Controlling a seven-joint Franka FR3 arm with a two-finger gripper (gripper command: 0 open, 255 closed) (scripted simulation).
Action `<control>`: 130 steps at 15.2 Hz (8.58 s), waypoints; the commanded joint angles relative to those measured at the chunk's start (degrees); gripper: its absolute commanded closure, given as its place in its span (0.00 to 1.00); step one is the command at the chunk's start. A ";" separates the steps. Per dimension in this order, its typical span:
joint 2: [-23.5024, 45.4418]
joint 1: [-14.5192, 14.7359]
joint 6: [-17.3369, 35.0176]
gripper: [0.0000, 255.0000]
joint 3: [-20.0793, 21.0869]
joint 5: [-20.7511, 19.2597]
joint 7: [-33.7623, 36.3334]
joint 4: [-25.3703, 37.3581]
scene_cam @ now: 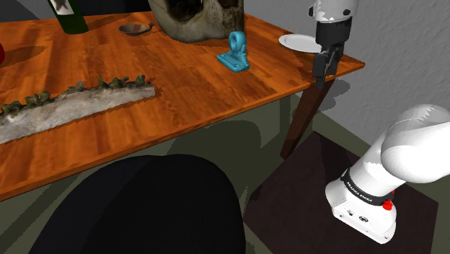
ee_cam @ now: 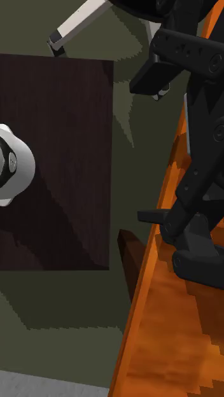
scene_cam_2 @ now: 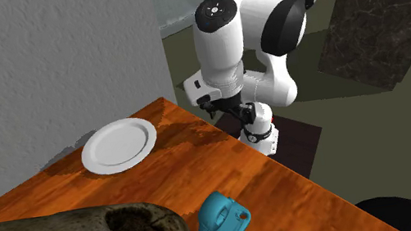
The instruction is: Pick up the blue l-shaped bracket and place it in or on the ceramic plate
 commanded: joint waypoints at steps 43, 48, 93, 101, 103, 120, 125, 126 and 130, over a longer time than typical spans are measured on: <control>29.36 -0.34 21.39 1.00 8.63 5.34 20.38 29.66; 29.42 -0.33 21.37 1.00 8.65 5.33 20.40 29.74; 32.84 -14.10 3.18 1.00 -16.87 4.10 -18.26 50.74; 31.16 -14.56 8.79 1.00 -17.36 3.67 -19.20 43.47; 30.62 -14.59 10.41 1.00 -17.31 3.54 -19.16 41.33; 28.84 -14.71 17.98 1.00 -17.29 3.10 -19.10 32.03; 28.62 -14.68 18.05 0.00 -17.19 3.05 -18.97 31.75; 28.84 -14.71 17.98 0.00 -17.29 3.10 -19.10 32.03; 29.78 -14.67 10.56 0.00 -17.39 3.33 -19.28 40.36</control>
